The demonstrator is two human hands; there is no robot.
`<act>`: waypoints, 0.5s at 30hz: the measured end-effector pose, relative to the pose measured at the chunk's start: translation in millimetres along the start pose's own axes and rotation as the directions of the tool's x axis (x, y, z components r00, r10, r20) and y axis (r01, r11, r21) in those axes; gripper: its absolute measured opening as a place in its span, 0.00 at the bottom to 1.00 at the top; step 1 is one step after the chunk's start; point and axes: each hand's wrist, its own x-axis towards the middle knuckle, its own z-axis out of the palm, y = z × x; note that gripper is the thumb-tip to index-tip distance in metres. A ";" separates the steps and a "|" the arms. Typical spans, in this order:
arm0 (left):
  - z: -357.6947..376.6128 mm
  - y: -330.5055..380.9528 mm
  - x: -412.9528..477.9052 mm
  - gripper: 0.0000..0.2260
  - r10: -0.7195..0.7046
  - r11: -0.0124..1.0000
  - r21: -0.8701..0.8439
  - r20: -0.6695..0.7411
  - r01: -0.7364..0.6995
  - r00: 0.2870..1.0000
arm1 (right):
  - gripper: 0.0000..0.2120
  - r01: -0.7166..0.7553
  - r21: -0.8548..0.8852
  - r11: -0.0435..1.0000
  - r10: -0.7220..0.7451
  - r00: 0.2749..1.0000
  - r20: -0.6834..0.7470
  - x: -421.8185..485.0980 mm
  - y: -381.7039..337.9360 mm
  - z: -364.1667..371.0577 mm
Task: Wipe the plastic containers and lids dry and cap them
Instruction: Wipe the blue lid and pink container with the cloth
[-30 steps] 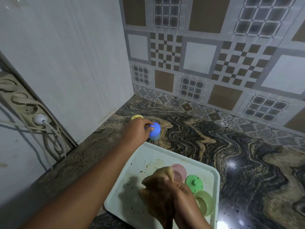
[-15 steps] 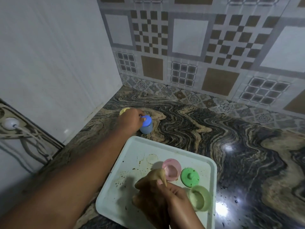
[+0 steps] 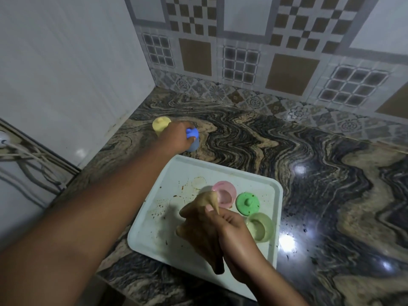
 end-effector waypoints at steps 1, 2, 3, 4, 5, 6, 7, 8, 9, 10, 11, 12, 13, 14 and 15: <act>0.4 -0.3 -1.1 0.19 0.001 1.000 -0.013 -0.001 -0.001 1.000 | 0.19 -0.004 -0.015 1.000 0.004 1.000 -0.007 -1.2 -0.8 0.5; 0.4 -0.2 -1.2 0.19 0.006 1.000 -0.030 -0.005 -0.006 1.000 | 0.19 -0.003 -0.031 1.000 0.003 1.000 -0.010 -1.3 -2.0 0.8; 1.0 0.5 -2.0 0.18 0.008 0.999 -0.043 -0.006 -0.008 1.000 | 0.19 -0.004 -0.046 0.999 0.003 1.000 -0.015 -1.8 -2.8 0.8; 1.1 2.1 -2.2 0.19 0.001 0.999 -0.044 0.000 -0.001 1.000 | 0.19 -0.001 -0.056 0.998 -0.001 1.000 -0.019 -1.8 -3.2 0.6; 0.3 4.0 -1.3 0.19 -0.010 0.999 -0.036 0.011 0.010 1.000 | 0.19 0.006 -0.059 0.998 -0.007 1.000 -0.022 -0.8 -4.1 0.5; 1.3 5.2 -1.5 0.20 -0.022 0.999 -0.026 0.025 0.023 0.999 | 0.19 0.011 -0.057 0.998 -0.012 1.000 -0.024 -0.9 -4.5 0.5; 2.5 6.0 -0.5 0.20 -0.030 0.999 -0.011 0.036 0.030 0.999 | 0.19 0.017 -0.048 0.999 -0.018 0.999 -0.026 -0.1 -4.3 0.3; 3.7 6.8 0.4 0.21 -0.032 0.999 0.014 0.046 0.032 0.998 | 0.19 0.023 -0.037 0.999 -0.023 0.999 -0.026 0.6 -4.9 -0.2; 5.5 7.7 0.2 0.21 -0.036 0.998 0.046 0.059 0.033 0.998 | 0.19 0.023 -0.027 0.999 -0.024 0.999 -0.027 0.5 -5.0 -0.4; 6.8 9.1 -0.4 0.21 -0.041 0.996 0.085 0.073 0.034 0.996 | 0.19 0.019 -0.019 1.000 -0.020 0.999 -0.029 0.2 -5.0 -1.2; 7.4 10.6 -1.5 0.21 -0.045 0.991 0.126 0.078 0.034 0.996 | 0.19 0.014 -0.018 1.000 -0.014 0.999 -0.032 -0.5 -5.2 -1.7; 7.0 11.7 -2.1 0.21 -0.046 0.986 0.164 0.074 0.033 0.996 | 0.19 0.008 -0.023 1.000 -0.009 0.999 -0.037 -1.0 -5.2 -2.7; 5.8 13.2 -3.1 0.20 -0.040 0.980 0.199 0.063 0.027 0.997 | 0.19 0.004 -0.031 0.999 -0.006 0.999 -0.044 -2.2 -5.4 -3.7; 3.8 13.9 -3.4 0.19 -0.032 0.972 0.233 0.051 0.019 0.998 | 0.18 0.002 -0.040 0.999 -0.004 0.999 -0.050 -3.2 -5.6 -4.7; 1.5 13.7 -3.7 0.19 -0.024 0.964 0.264 0.039 0.013 0.999 | 0.18 0.002 -0.043 0.999 -0.004 0.998 -0.055 -3.7 -5.1 -5.5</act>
